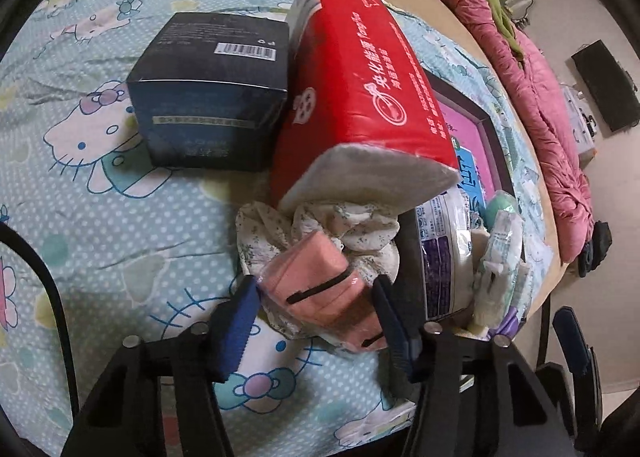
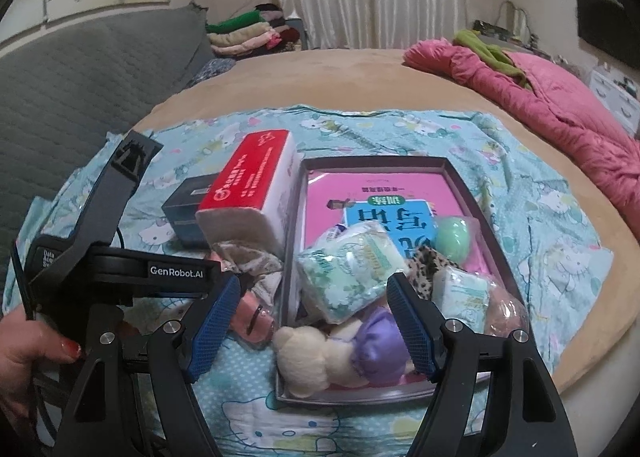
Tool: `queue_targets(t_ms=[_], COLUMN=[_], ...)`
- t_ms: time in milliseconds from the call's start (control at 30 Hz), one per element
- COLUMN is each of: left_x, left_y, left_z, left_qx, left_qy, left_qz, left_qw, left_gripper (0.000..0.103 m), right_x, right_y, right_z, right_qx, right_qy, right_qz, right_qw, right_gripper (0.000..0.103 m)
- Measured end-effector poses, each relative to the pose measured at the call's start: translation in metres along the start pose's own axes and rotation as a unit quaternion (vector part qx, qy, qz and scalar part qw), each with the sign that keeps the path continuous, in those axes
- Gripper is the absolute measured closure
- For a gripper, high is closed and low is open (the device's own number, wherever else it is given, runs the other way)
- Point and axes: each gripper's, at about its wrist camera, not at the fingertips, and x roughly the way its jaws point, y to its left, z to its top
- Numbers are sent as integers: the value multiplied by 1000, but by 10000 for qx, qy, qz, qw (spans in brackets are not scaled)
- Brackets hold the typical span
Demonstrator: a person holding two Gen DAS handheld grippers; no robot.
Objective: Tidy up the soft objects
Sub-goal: 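Grasp the pink sock bundle with the left tool while the right tool grasps the white floral scrunchie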
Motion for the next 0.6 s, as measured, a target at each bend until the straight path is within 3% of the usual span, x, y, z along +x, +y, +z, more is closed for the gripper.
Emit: queue_targets(t_ms=[133,167,233,400,467,600], left_x=[-5,-6,-11,-17,-20,-27], left_y=[8,10,18,31,35,35], left_z=[-1,-2,-3,-5,-6,-13], left_qx=[-31,-36,-18,-6,-77,166], left_qy=[4,1,7,37,34,-10], left_qz=[-188,-247,-301,-477,-759,-508], left_qw=[9998,9997,9995,9989,9971,9986], left_gripper=[59,67,93,93,93,93], right_x=[3,4,5,14,16,16], right_y=[9,10,13,22,24,22], right_z=[0,1,2,2,2,2], right_qx=[-149,-176,-209,-332,-372,-336], right_qy=[3,12,20,106,126,127], right_qz=[-13,-16,-19,-29,-43,-67], right_qw=[9999,9998,9998,9994,9992,9993], right_gripper=[26,26,26,26,26,26])
